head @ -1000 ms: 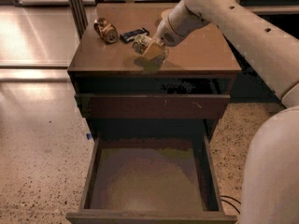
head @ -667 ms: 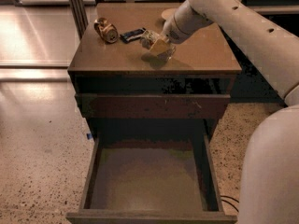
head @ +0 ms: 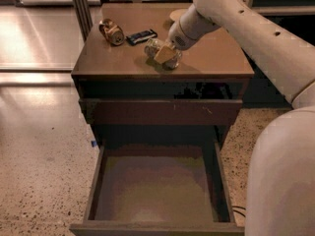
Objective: Pick 7up can from middle drawer and place on counter
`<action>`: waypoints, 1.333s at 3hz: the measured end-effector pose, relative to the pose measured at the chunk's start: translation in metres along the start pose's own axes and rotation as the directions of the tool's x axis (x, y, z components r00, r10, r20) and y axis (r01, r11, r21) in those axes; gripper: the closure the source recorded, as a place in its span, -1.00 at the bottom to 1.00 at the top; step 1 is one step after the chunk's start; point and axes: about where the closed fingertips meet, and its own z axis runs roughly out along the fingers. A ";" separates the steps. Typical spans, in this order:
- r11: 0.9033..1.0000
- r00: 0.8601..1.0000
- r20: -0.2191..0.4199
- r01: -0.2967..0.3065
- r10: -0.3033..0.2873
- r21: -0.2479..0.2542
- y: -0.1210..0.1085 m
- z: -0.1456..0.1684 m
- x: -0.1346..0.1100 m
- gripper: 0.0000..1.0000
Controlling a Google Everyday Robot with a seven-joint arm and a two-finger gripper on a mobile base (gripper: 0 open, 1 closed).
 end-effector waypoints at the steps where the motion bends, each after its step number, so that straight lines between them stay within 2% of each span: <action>1: 1.000 1.000 -0.002 0.000 0.000 -0.003 0.001 0.001 0.000 1.00; 2: 1.000 1.000 -0.002 0.000 0.000 -0.003 0.001 0.001 0.000 0.62; 4: 1.000 1.000 -0.002 0.000 0.000 -0.003 0.001 0.001 0.000 -0.30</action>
Offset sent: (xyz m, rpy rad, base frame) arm -0.0003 0.0003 -0.0010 -0.0007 0.0028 0.0011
